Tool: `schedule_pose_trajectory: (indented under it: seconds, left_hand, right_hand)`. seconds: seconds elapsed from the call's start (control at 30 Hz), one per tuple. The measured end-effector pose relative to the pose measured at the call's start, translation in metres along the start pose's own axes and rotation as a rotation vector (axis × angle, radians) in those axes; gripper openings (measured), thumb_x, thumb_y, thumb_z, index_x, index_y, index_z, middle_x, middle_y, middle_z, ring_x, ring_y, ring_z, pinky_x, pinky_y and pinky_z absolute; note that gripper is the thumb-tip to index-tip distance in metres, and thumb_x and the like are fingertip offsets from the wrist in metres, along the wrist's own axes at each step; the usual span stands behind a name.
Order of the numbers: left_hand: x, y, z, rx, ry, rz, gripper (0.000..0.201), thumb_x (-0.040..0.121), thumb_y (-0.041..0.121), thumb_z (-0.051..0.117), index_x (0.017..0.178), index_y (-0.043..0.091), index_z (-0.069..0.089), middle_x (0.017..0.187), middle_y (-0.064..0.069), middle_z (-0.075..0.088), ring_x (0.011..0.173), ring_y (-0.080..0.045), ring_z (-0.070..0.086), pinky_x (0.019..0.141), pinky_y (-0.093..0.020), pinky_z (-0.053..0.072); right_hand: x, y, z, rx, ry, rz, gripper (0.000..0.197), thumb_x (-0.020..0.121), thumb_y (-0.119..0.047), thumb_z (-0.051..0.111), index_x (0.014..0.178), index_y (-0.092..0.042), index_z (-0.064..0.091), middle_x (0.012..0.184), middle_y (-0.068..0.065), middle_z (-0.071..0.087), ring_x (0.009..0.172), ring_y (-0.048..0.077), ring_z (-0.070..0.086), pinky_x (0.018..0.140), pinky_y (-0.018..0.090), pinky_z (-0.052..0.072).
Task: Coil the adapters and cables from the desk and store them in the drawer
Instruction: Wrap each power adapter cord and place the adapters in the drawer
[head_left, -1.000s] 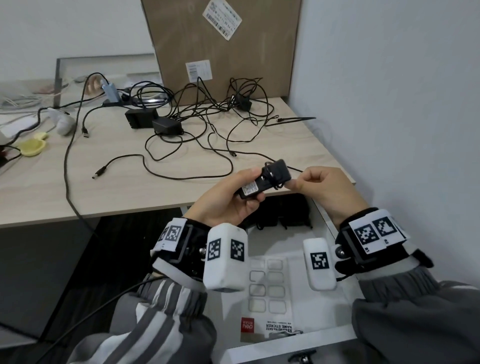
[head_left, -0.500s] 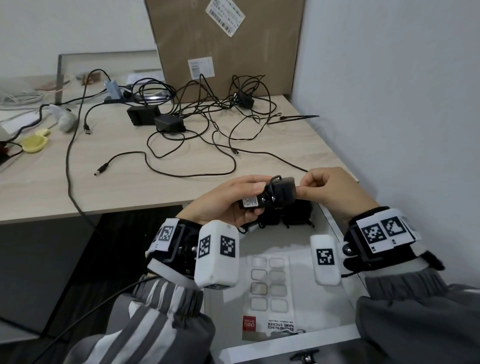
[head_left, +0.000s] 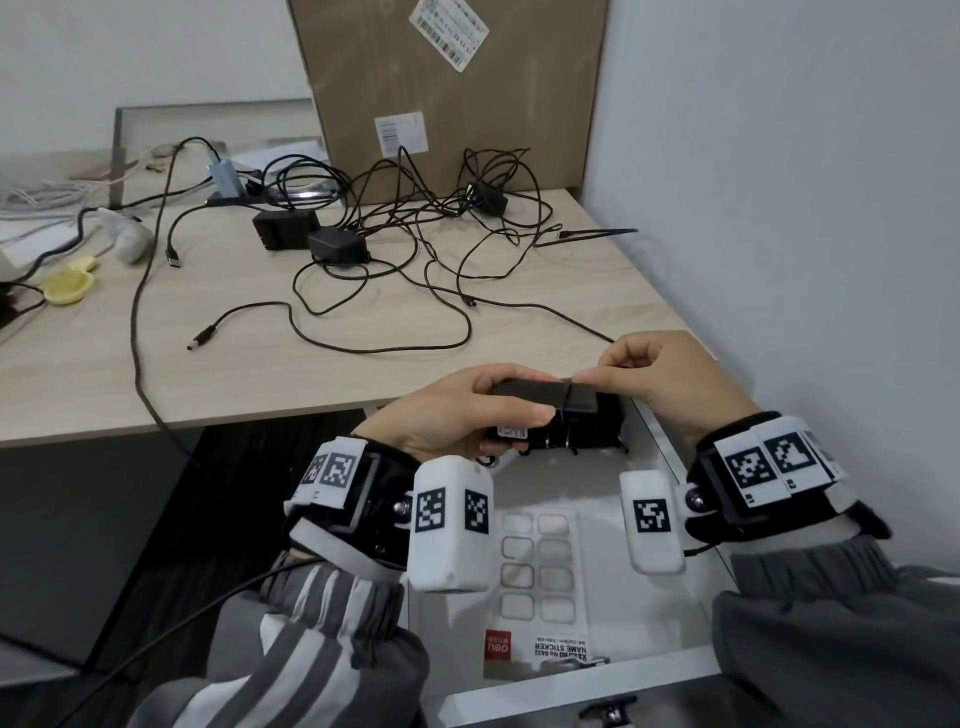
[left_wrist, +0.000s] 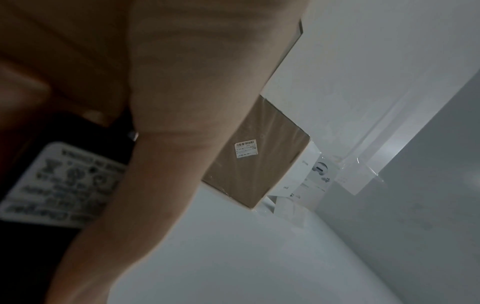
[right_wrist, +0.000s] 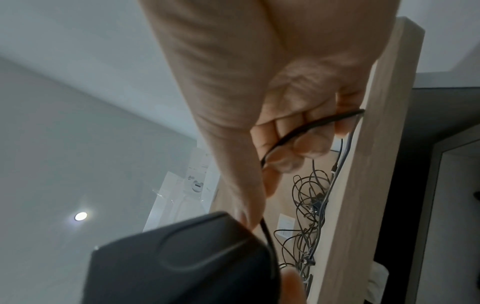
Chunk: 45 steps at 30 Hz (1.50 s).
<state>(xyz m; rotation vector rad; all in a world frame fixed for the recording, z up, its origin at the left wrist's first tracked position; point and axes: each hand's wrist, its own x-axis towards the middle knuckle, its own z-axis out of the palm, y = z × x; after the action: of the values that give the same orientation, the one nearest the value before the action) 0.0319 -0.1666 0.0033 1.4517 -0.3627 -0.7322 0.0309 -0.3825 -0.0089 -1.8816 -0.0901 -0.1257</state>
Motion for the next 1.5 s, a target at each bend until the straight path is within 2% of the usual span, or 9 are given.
schedule_pose_trajectory:
  seconds: [0.17, 0.4, 0.53, 0.73, 0.83, 0.93, 1.13, 1.37, 1.5]
  left_hand:
    - [0.001, -0.002, 0.007, 0.072, 0.070, -0.057, 0.043, 0.066, 0.016, 0.077, 0.106, 0.015, 0.065, 0.085, -0.002, 0.062, 0.069, -0.011, 0.056, 0.061, -0.029, 0.032]
    - [0.003, -0.001, 0.008, 0.114, 0.281, -0.008, 0.034, 0.081, 0.004, 0.072, 0.113, 0.007, 0.060, 0.073, -0.001, 0.058, 0.047, -0.004, 0.052, 0.039, -0.014, 0.036]
    - [0.007, -0.003, 0.007, 0.088, 0.413, 0.082, 0.038, 0.075, 0.012, 0.078, 0.111, 0.013, 0.064, 0.085, 0.000, 0.062, 0.062, -0.008, 0.057, 0.051, -0.015, 0.044]
    - [0.014, -0.007, 0.011, 0.052, 0.681, 0.267, 0.042, 0.073, 0.022, 0.082, 0.109, 0.020, 0.061, 0.095, 0.002, 0.067, 0.072, -0.008, 0.061, 0.055, -0.014, 0.045]
    - [0.016, -0.008, 0.011, 0.005, 0.780, 0.346, 0.045, 0.070, 0.029, 0.083, 0.108, 0.026, 0.061, 0.102, -0.001, 0.068, 0.085, -0.013, 0.064, 0.067, -0.023, 0.050]
    - [0.015, -0.007, 0.012, -0.089, 0.833, 0.393, 0.045, 0.075, 0.027, 0.080, 0.114, 0.022, 0.058, 0.103, -0.002, 0.068, 0.080, -0.010, 0.063, 0.067, -0.021, 0.052]
    - [0.017, -0.008, 0.011, -0.245, 0.852, 0.421, 0.041, 0.082, 0.023, 0.074, 0.118, 0.013, 0.057, 0.095, -0.004, 0.065, 0.070, -0.011, 0.059, 0.063, -0.022, 0.046]
    - [0.018, -0.005, 0.020, -0.554, 0.670, 0.416, 0.040, 0.089, 0.016, 0.065, 0.123, -0.002, 0.055, 0.082, -0.002, 0.062, 0.062, -0.010, 0.055, 0.052, -0.017, 0.042]
    - [0.015, -0.001, 0.024, -0.601, 0.493, 0.335, 0.018, 0.090, 0.021, 0.062, 0.102, 0.007, 0.062, 0.077, 0.002, 0.059, 0.060, -0.009, 0.053, 0.048, -0.014, 0.038]
  right_hand:
    - [-0.002, -0.003, 0.002, -0.016, -0.071, 0.000, 0.019, 0.071, -0.028, 0.080, 0.067, -0.011, 0.071, 0.073, 0.017, 0.069, 0.066, 0.021, 0.062, 0.073, 0.040, 0.052]
    - [-0.007, -0.010, 0.007, -0.058, -0.119, -0.068, 0.009, 0.086, -0.016, 0.066, 0.086, -0.021, 0.074, 0.084, 0.006, 0.073, 0.079, 0.015, 0.066, 0.085, 0.034, 0.051]
    - [-0.009, -0.015, 0.009, 0.026, -0.117, -0.138, 0.020, 0.090, -0.008, 0.060, 0.100, -0.021, 0.072, 0.093, 0.003, 0.074, 0.092, 0.016, 0.068, 0.089, 0.029, 0.051]
    - [-0.016, -0.023, 0.014, 0.034, -0.199, -0.254, 0.029, 0.093, 0.000, 0.051, 0.103, -0.019, 0.070, 0.099, -0.005, 0.072, 0.082, -0.003, 0.061, 0.078, 0.013, 0.046]
    - [-0.015, -0.022, 0.017, 0.069, -0.211, -0.271, 0.030, 0.095, 0.003, 0.046, 0.108, -0.019, 0.061, 0.101, 0.001, 0.072, 0.072, 0.007, 0.057, 0.078, 0.018, 0.047]
    - [-0.013, -0.019, 0.017, 0.114, -0.203, -0.231, 0.024, 0.096, -0.004, 0.049, 0.113, -0.021, 0.052, 0.097, 0.003, 0.073, 0.067, 0.010, 0.054, 0.079, 0.020, 0.046]
    - [-0.011, -0.014, 0.020, 0.074, -0.190, -0.219, 0.019, 0.093, -0.006, 0.055, 0.100, -0.020, 0.065, 0.083, 0.000, 0.074, 0.066, 0.010, 0.055, 0.074, 0.020, 0.045]
    - [-0.009, -0.012, 0.019, 0.060, -0.170, -0.185, 0.013, 0.091, -0.007, 0.059, 0.090, -0.015, 0.068, 0.075, 0.003, 0.072, 0.068, 0.008, 0.059, 0.072, 0.019, 0.048]
    - [-0.009, -0.010, 0.019, -0.028, -0.124, -0.128, 0.016, 0.087, -0.024, 0.065, 0.077, -0.014, 0.070, 0.068, 0.001, 0.070, 0.069, 0.009, 0.060, 0.078, 0.030, 0.048]
